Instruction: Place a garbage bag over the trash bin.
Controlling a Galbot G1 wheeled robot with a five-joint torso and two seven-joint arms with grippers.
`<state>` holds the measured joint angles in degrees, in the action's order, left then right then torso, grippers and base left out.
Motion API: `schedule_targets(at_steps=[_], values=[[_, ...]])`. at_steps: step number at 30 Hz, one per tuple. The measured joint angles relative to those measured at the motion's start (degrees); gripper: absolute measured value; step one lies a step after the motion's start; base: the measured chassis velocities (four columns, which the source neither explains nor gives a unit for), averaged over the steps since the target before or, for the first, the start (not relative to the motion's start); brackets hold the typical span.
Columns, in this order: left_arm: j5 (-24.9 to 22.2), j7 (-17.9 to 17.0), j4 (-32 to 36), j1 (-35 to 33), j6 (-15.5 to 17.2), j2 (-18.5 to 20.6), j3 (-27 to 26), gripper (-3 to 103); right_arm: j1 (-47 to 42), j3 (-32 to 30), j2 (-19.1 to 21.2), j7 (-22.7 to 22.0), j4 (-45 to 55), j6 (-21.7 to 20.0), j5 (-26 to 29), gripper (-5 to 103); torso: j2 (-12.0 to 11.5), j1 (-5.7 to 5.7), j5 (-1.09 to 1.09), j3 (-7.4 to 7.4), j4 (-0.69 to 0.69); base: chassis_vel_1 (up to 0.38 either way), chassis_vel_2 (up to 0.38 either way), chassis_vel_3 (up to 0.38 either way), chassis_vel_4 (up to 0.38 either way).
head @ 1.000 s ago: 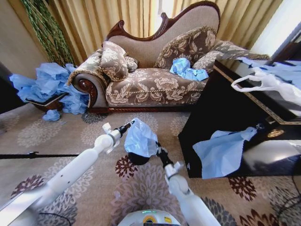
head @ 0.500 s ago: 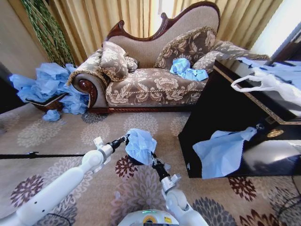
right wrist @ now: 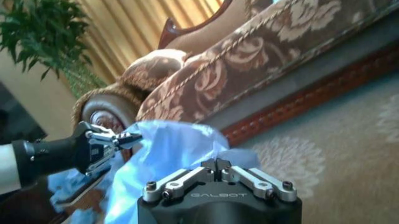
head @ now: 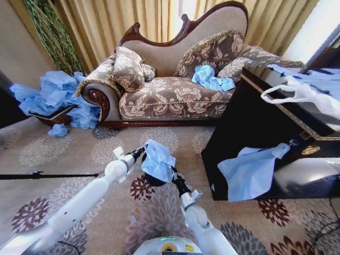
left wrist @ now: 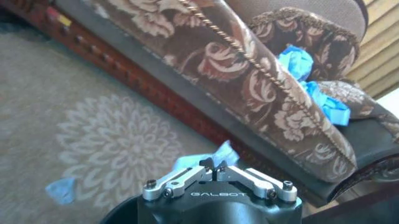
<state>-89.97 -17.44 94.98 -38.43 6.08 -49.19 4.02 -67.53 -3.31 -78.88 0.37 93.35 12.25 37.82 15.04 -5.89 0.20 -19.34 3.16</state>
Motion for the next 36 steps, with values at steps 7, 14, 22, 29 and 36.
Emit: schedule_targets(at_steps=[7, 14, 22, 29, 36], values=[[2.46, -2.88, -0.34, 1.69, 4.28, 0.31, -0.38, 6, -0.91, -1.89, -0.2, -0.33, 0.55, -0.24, 0.44, 0, -0.01, 0.0, 0.02, 0.0, 0.04, 0.0, 0.0, 0.0, 0.0], [4.56, 0.74, 7.49, -3.6, 6.91, 9.27, -4.28, 27, -0.7, -3.68, -1.38, -0.18, 0.13, -0.33, 0.29, 0, -0.01, 0.0, 0.02, 0.0, 0.01, 0.0, 0.0, 0.0, 0.0], [8.54, 5.66, 18.23, -15.95, 8.18, 19.95, -8.41, 59, 0.93, -4.74, -1.71, -0.12, -1.2, -0.44, 0.36, 0, 0.0, 0.02, 0.0, 0.01, -0.01, 0.0, 0.0, 0.0, 0.0], [15.93, 6.43, 17.9, -19.12, 12.08, 20.81, -5.98, 86, 1.99, -5.16, -1.75, -0.05, -2.2, -0.44, 0.43, 0, 0.0, 0.01, 0.01, 0.01, 0.0, 0.0, 0.0, 0.0, 0.0], [13.56, 5.85, 18.04, -18.36, 15.07, 18.08, -2.12, 102, 2.67, -5.4, -1.74, 0.02, -2.72, -0.43, 0.74, 0, 0.0, 0.01, 0.0, 0.01, 0.0, 0.0, 0.0, 0.0, 0.0]])
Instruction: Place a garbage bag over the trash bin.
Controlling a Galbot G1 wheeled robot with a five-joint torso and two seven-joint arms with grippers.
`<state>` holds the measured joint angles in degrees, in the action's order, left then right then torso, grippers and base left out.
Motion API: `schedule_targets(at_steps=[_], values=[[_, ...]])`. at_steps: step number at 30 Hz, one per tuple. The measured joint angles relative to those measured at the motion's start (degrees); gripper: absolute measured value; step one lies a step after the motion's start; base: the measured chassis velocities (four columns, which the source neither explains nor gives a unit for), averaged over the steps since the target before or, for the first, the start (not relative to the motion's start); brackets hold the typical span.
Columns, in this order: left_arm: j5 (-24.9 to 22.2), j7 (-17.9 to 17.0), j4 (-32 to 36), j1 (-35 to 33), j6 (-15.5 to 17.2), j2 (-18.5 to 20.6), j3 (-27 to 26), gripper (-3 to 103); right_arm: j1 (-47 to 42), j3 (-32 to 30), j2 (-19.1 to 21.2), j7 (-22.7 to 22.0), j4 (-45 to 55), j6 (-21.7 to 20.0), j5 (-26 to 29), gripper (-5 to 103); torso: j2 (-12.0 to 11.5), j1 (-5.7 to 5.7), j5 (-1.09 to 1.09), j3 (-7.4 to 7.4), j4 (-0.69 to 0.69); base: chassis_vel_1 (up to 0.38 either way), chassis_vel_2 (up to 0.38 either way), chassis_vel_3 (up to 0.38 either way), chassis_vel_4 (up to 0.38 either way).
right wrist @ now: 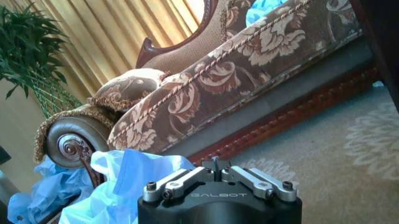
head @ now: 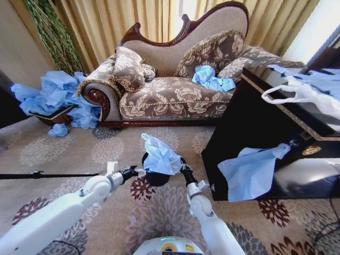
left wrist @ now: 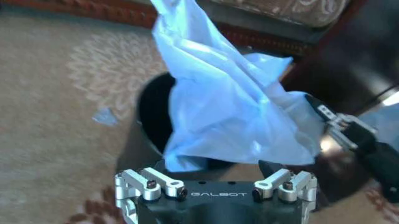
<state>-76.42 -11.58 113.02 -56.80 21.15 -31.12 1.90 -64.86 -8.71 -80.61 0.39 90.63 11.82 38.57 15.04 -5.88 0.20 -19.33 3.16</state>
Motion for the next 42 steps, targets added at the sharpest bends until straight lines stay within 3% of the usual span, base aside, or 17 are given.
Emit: schedule_targets(at_steps=[2, 3, 5, 6, 9, 18, 23, 26, 35, 38, 42], values=[[-0.13, 0.26, -0.24, 0.49, 0.05, -0.59, 0.51, 102, 0.07, -0.02, 0.03, 0.01, -0.02, 0.0, 0.05, 0, 0.0, 0.0, 0.0, 0.0, 0.0, 0.0, 0.0, 0.0, 0.0], [-0.31, 0.91, -0.95, 1.66, 0.22, -1.69, 1.43, 96, 0.16, -0.06, 0.1, 0.01, -0.06, 0.0, 0.1, 0, 0.0, 0.0, 0.0, 0.0, 0.0, 0.0, 0.0, 0.0, 0.0], [-0.3, 1.21, -1.58, 2.37, 0.26, -2.31, 2.02, 92, 0.25, -0.05, 0.15, 0.01, -0.12, 0.0, 0.12, 0, 0.0, 0.0, -0.01, 0.0, 0.01, 0.0, 0.0, 0.0, 0.0], [0.22, 2.02, -4.53, 4.14, -0.07, -5.28, 3.18, 86, 0.9, 0.5, 0.25, 0.01, -0.55, 0.0, 0.18, 0, 0.0, -0.01, 0.0, 0.0, 0.0, 0.0, 0.0, 0.0, 0.0], [0.73, 2.02, -7.84, 6.44, -0.7, -8.34, 4.64, 82, 1.21, 0.91, 0.29, -0.03, -0.7, -0.02, 0.23, 0, 0.0, -0.01, 0.0, 0.0, -0.02, 0.0, 0.0, 0.0, 0.0], [2.36, 4.26, -18.31, 16.62, -3.13, -14.94, 10.34, 89, 0.73, 1.2, 0.53, -0.35, 0.08, -0.16, 0.15, 0, 0.0, -0.01, 0.0, -0.01, 0.0, 0.0, 0.0, 0.0, 0.0], [2.48, 4.54, -19.75, 18.97, -3.7, -16.19, 12.9, 88, -0.06, 0.89, 0.84, -0.55, 0.93, -0.2, 0.15, 0, 0.0, -0.01, -0.01, 0.0, 0.01, 0.0, 0.0, 0.0, 0.0], [3.98, 5.54, -21.84, 20.16, -6.62, -17.48, 15.12, 87, -1.06, 0.31, 1.1, -0.64, 1.67, -0.2, 0.17, 0, 0.0, -0.01, 0.0, 0.0, -0.01, 0.0, 0.0, 0.0, 0.0], [5.06, 8.49, -29.52, 24.15, -9.56, -21.89, 17.26, 90, -4.24, -0.02, 1.06, -0.62, 3.05, -0.24, -0.21, 0, 0.01, -0.01, -0.01, 0.0, 0.01, 0.0, 0.0, 0.0, 0.0], [4.05, 8.59, -29.91, 24.4, -9.62, -21.94, 17.77, 92, -4.89, 0.11, 0.91, -0.6, 3.11, -0.24, -0.5, 0, 0.01, -0.01, 0.0, -0.01, 0.01, 0.0, 0.0, 0.0, 0.0], [1.88, 8.1, -25.11, 22.02, -8.48, -17.9, 17.59, 95, -6.02, 0.12, 1.07, -0.53, 3.81, -0.24, -0.66, 0, 0.01, -0.01, -0.01, 0.0, 0.0, 0.0, 0.0, 0.0, 0.0]])
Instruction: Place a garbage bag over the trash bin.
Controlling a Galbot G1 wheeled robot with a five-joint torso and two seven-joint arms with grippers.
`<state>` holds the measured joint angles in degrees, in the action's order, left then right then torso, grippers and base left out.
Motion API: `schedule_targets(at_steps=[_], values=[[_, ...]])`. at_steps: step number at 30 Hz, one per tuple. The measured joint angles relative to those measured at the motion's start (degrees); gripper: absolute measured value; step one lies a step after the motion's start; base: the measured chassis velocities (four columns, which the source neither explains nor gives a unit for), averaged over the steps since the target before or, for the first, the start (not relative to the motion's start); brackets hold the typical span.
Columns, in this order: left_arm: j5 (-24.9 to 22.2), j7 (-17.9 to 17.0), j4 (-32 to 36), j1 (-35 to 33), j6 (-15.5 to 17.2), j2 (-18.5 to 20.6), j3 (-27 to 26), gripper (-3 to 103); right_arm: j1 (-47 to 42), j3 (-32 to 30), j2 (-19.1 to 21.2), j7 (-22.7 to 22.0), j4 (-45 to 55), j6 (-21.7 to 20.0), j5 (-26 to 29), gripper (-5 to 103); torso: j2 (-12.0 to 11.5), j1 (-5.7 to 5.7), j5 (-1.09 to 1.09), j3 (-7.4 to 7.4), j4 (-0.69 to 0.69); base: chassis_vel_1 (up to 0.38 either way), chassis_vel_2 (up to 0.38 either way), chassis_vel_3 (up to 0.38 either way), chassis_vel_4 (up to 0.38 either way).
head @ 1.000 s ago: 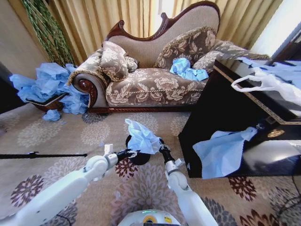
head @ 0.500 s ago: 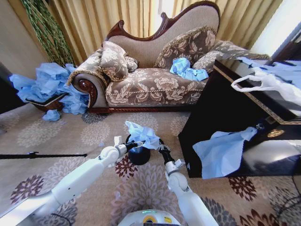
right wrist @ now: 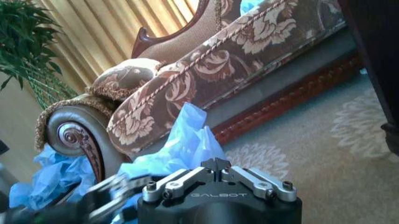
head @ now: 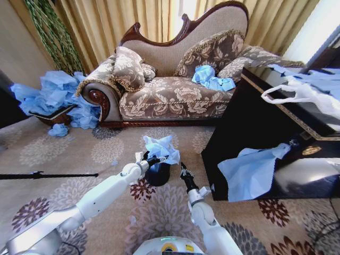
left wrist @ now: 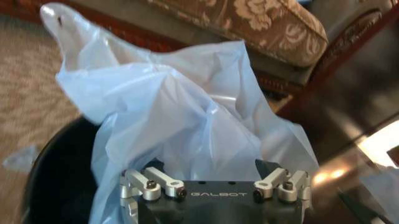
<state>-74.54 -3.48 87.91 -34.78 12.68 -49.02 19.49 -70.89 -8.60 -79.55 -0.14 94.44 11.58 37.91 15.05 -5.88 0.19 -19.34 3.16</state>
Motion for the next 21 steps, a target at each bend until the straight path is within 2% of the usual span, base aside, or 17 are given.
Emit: schedule_targets(at_steps=[4, 5, 6, 9, 11, 12, 14, 17, 18, 20, 21], values=[[-0.8, -0.08, 4.88, -3.38, 1.08, 4.9, -1.09, 95, -0.28, -0.57, 0.3, -0.31, 0.85, -0.36, 0.12, 0, 0.0, 0.01, 0.0, 0.0, -0.03, 0.0, 0.0, 0.0, 0.0], [-1.67, -0.12, 6.24, -4.37, 1.32, 6.13, -1.93, 95, -0.18, -1.01, 0.5, -0.66, 1.36, -0.7, 0.33, -3, 0.0, 0.01, 0.01, 0.0, -0.03, 0.0, 0.0, 0.0, 0.0], [-1.67, -0.12, 6.24, -4.37, 1.32, 6.13, -1.93, 95, -0.18, -1.01, 0.5, -0.66, 1.36, -0.7, 0.33, -3, 0.0, 0.01, 0.01, 0.0, -0.03, 0.0, 0.0, 0.0, 0.0], [-5.13, -0.61, 10.27, -6.92, 1.99, 8.46, -5.75, 97, 1.87, -1.36, 1.75, -0.85, 2.08, -1.78, 0.91, 13, 0.0, 0.01, 0.01, 0.0, 0.03, 0.0, 0.0, 0.0, 0.0], [-6.11, -0.65, 11.6, -7.6, 2.23, 9.18, -6.89, 97, 2.68, -1.36, 2.08, -0.86, 2.08, -1.96, 0.95, 13, 0.0, 0.01, 0.01, 0.0, 0.0, 0.0, 0.0, 0.0, 0.0], [-8.12, -0.77, 14.15, -8.74, 2.77, 10.46, -8.75, 90, 4.49, -1.26, 2.64, -0.89, 2.0, -2.26, 0.98, 24, 0.0, 0.01, 0.01, 0.0, -0.01, 0.0, 0.0, 0.0, 0.0], [-9.53, -0.75, 15.81, -9.44, 3.45, 11.24, -9.92, 90, 5.67, -1.19, 3.03, -0.93, 1.78, -2.52, 1.03, 24, 0.0, 0.01, 0.01, 0.0, -0.01, 0.0, 0.0, 0.0, 0.0], [-12.76, -0.44, 20.46, -11.22, 5.85, 13.81, -12.83, 76, 9.19, -0.83, 4.2, -1.06, 0.8, -3.37, 1.32, 40, 0.0, 0.01, -0.01, 0.0, 0.0, 0.0, 0.0, 0.0, 0.0], [-12.76, -0.44, 20.46, -11.22, 5.85, 13.81, -12.83, 76, 9.19, -0.83, 4.2, -1.06, 0.8, -3.37, 1.32, 40, 0.0, 0.01, -0.01, 0.0, 0.0, 0.0, 0.0, 0.0, 0.0], [-13.47, -1.53, 21.54, -11.31, 6.01, 13.72, -13.29, 65, 10.79, -0.41, 4.8, -0.96, 0.08, -3.94, 1.43, 51, 0.0, 0.01, -0.01, 0.0, -0.02, 0.0, 0.0, 0.0, 0.0], [-13.47, -1.53, 21.54, -11.31, 6.01, 13.72, -13.29, 65, 10.79, -0.41, 4.8, -0.96, 0.08, -3.94, 1.43, 51, 0.0, 0.01, -0.01, 0.0, -0.02, 0.0, 0.0, 0.0, 0.0]])
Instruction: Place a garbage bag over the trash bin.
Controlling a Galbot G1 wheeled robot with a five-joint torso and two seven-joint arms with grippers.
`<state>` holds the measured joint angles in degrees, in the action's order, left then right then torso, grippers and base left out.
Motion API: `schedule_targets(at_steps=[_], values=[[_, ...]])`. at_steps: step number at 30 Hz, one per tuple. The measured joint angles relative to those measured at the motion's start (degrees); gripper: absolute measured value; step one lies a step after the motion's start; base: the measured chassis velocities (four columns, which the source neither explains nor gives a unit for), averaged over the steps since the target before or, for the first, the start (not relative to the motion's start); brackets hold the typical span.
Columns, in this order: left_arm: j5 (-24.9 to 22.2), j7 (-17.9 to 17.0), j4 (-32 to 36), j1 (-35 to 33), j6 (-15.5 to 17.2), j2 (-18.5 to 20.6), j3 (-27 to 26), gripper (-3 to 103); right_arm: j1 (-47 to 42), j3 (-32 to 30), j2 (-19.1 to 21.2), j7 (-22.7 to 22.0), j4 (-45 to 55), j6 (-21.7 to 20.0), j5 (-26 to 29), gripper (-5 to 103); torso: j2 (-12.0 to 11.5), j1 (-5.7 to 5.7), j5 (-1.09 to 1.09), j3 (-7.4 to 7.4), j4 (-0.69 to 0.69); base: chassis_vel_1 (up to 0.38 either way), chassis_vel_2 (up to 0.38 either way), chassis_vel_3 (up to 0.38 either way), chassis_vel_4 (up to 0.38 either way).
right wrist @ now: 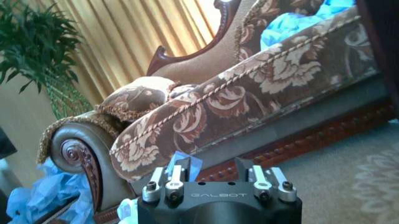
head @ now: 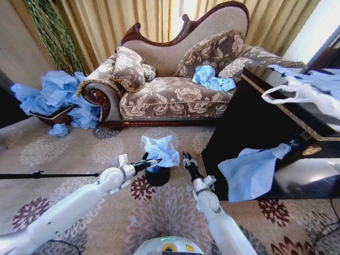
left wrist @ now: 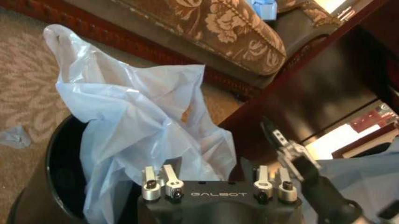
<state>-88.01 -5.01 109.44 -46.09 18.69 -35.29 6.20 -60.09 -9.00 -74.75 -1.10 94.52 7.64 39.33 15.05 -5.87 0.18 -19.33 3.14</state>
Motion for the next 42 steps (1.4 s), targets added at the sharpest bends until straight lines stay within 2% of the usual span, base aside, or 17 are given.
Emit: schedule_targets(at_steps=[2, 3, 5, 9, 11, 13, 14, 15, 17, 21, 23, 27, 30, 34, 38, 40, 42], values=[[0.1, -4.71, -0.95, 1.56, 0.0, -3.28, 0.52, 59, 1.1, 0.6, 0.51, 0.19, -0.69, -0.06, -0.36, 56, 0.0, 0.0, 0.01, 0.0, 0.0, 0.0, 0.0, 0.0, 0.0], [0.46, -7.9, -2.58, 2.86, 0.06, -5.93, 1.27, 48, 1.5, 0.94, 0.9, 0.2, -0.83, -0.06, -0.5, 62, 0.0, 0.0, 0.02, 0.0, 0.03, 0.0, 0.0, 0.0, 0.0], [1.81, -11.45, -6.24, 5.09, 0.06, -9.92, 2.89, 43, 1.67, 1.31, 1.71, 0.09, -0.61, -0.13, -0.51, 72, 0.0, -0.02, 0.03, -0.01, 0.07, 0.0, 0.0, 0.0, 0.0], [3.76, -13.63, -10.27, 7.27, -0.16, -13.26, 4.76, 30, 1.05, 1.48, 2.89, 0.03, 0.11, -0.2, -0.41, 84, 0.0, -0.01, 0.01, 0.0, 0.03, 0.0, 0.0, 0.0, 0.0], [4.42, -13.86, -11.22, 7.84, -0.38, -14.08, 5.27, 27, 0.73, 1.42, 3.23, 0.03, 0.17, -0.2, -0.4, 89, -0.01, -0.01, 0.01, -0.01, 0.02, 0.0, 0.0, 0.0, 0.0], [5.47, -14.28, -12.84, 9.01, -0.65, -15.61, 6.25, 30, 0.36, 1.18, 3.64, 0.03, 0.19, -0.2, -0.33, 98, 0.0, -0.01, 0.0, 0.0, 0.02, 0.0, 0.0, 0.0, 0.0], [5.47, -14.28, -12.84, 9.01, -0.65, -15.61, 6.25, 30, 0.36, 1.18, 3.64, 0.03, 0.19, -0.2, -0.33, 98, 0.0, -0.01, 0.0, 0.0, 0.02, 0.0, 0.0, 0.0, 0.0], [6.05, -14.55, -13.81, 9.74, -0.73, -16.4, 6.88, 38, 0.29, 1.05, 3.78, 0.03, 0.2, -0.2, -0.25, 99, 0.0, -0.01, 0.01, -0.01, 0.03, 0.0, 0.0, 0.0, 0.0], [6.61, -14.78, -14.58, 10.41, -0.75, -17.05, 7.51, 38, 0.3, 0.93, 3.89, 0.03, 0.22, -0.2, -0.17, 99, 0.0, -0.01, 0.01, -0.01, 0.03, 0.0, 0.0, 0.0, 0.0], [8.0, -14.9, -17.13, 12.3, -0.77, -18.85, 9.03, 59, 0.97, 0.76, 4.38, -0.09, 0.25, -0.24, 0.39, 100, 0.0, -0.01, 0.01, -0.01, 0.02, 0.0, 0.0, 0.0, 0.0], [8.33, -14.79, -17.72, 12.65, -0.8, -19.28, 9.32, 59, 1.16, 0.76, 4.48, -0.12, 0.25, -0.27, 0.52, 100, 0.0, -0.01, 0.01, -0.01, 0.02, 0.0, 0.0, 0.0, 0.0], [10.32, -14.18, -20.89, 14.46, -0.99, -21.77, 11.07, 80, 2.27, 1.24, 4.78, -0.25, -0.64, -0.42, 0.87, 100, 0.0, -0.01, 0.01, 0.0, 0.03, 0.0, 0.0, 0.0, 0.0], [11.0, -13.99, -22.06, 14.85, -1.0, -22.61, 11.76, 80, 3.14, 1.72, 4.85, -0.24, -1.64, -0.58, 0.9, 100, -0.01, -0.01, 0.01, -0.01, 0.03, 0.0, 0.0, 0.0, 0.0], [11.4, -13.54, -22.18, 14.35, -1.49, -22.28, 12.19, 72, 5.49, 2.17, 4.65, -0.27, -3.9, -1.52, 0.77, 100, 0.0, 0.0, 0.01, 0.0, 0.03, 0.0, 0.0, 0.0, 0.0], [11.43, -12.58, -20.24, 12.94, -2.26, -20.4, 11.77, 56, 8.32, 2.91, 4.54, -0.28, -5.7, -3.33, 0.53, 100, -0.01, 0.0, 0.02, 0.0, 0.0, 0.0, 0.0, 0.0, 0.0], [11.42, -12.29, -19.9, 12.73, -2.5, -20.03, 11.53, 56, 8.87, 3.24, 4.56, -0.16, -6.0, -3.97, 0.39, 100, -0.01, -0.01, 0.02, 0.0, 0.01, 0.0, 0.0, 0.0, 0.0], [11.3, -11.79, -19.53, 12.43, -2.86, -19.46, 10.81, 48, 9.93, 4.08, 4.62, 0.4, -6.52, -5.18, 0.13, 100, -0.01, 0.0, 0.02, 0.0, 0.02, 0.0, 0.0, 0.0, 0.0]])
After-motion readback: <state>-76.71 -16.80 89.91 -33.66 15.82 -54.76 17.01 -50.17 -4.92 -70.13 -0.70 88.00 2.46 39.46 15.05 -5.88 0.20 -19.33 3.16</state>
